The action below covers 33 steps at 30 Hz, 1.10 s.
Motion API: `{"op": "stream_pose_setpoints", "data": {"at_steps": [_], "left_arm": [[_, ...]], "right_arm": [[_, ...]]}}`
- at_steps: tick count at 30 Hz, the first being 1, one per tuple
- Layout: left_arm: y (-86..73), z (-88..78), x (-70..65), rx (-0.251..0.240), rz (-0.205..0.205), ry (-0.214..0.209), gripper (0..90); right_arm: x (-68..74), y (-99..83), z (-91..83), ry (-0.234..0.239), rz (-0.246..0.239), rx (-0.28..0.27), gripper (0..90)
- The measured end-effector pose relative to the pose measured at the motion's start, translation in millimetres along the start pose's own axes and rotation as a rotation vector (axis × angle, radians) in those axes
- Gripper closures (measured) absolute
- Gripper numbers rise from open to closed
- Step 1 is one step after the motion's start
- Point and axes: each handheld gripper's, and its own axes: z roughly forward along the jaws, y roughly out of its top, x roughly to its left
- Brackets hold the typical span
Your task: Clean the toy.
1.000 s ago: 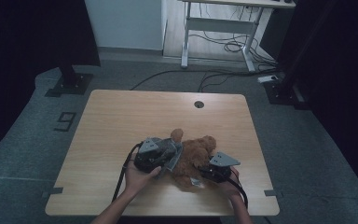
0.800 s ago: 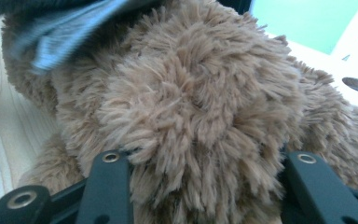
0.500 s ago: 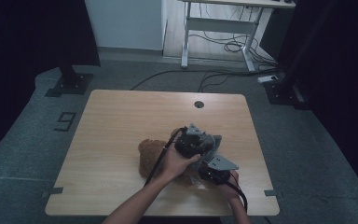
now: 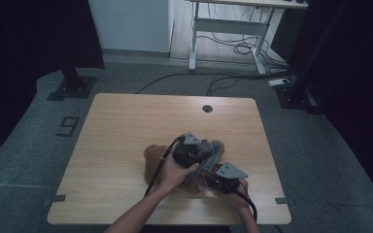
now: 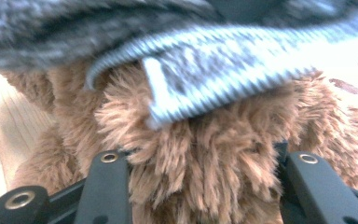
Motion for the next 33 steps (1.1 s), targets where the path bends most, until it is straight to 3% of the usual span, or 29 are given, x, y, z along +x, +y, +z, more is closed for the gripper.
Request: {"op": "stream_pose_setpoints", "data": {"at_steps": [2, 6, 8, 12, 17, 23, 26, 29, 33], "left_arm": [[-4.1, -7.4, 6.8, 0.001, 0.0, 0.03, 77.6], [-18.2, -23.1, 27.7, -0.006, -0.041, 0.073, 77.7], [-26.7, -29.2, 33.9, -0.009, -0.031, 0.11, 77.7], [-34.9, -41.1, 36.9, -0.018, -0.01, 0.142, 77.7], [-49.0, -61.7, 59.3, -0.058, -0.087, 0.121, 77.5], [-69.6, -88.1, 84.7, -0.086, -0.16, 0.159, 77.5], [-80.8, -94.8, 92.1, -0.073, -0.17, 0.182, 77.5], [-91.1, -97.8, 97.2, -0.035, -0.168, 0.234, 77.6], [-103.2, -98.2, 106.4, -0.012, -0.213, 0.234, 77.6]], "right_arm": [[-0.2, -0.7, -0.3, 0.0, 0.008, -0.004, 52.1], [-1.7, -2.3, -0.8, 0.005, 0.018, -0.015, 52.1], [-1.7, -2.7, -0.8, 0.006, 0.022, -0.017, 52.2], [-1.9, -2.9, -0.7, 0.008, 0.021, -0.02, 52.2], [-2.0, -3.9, -1.3, 0.009, 0.023, -0.027, 52.2], [-2.8, -4.5, -1.4, 0.012, 0.03, -0.029, 52.2], [-2.8, -4.8, -1.1, 0.013, 0.033, -0.032, 52.2], [-2.4, -5.1, -1.1, 0.011, 0.038, -0.033, 52.2], [-2.8, -5.8, -0.5, 0.009, 0.052, -0.036, 52.3]]}}
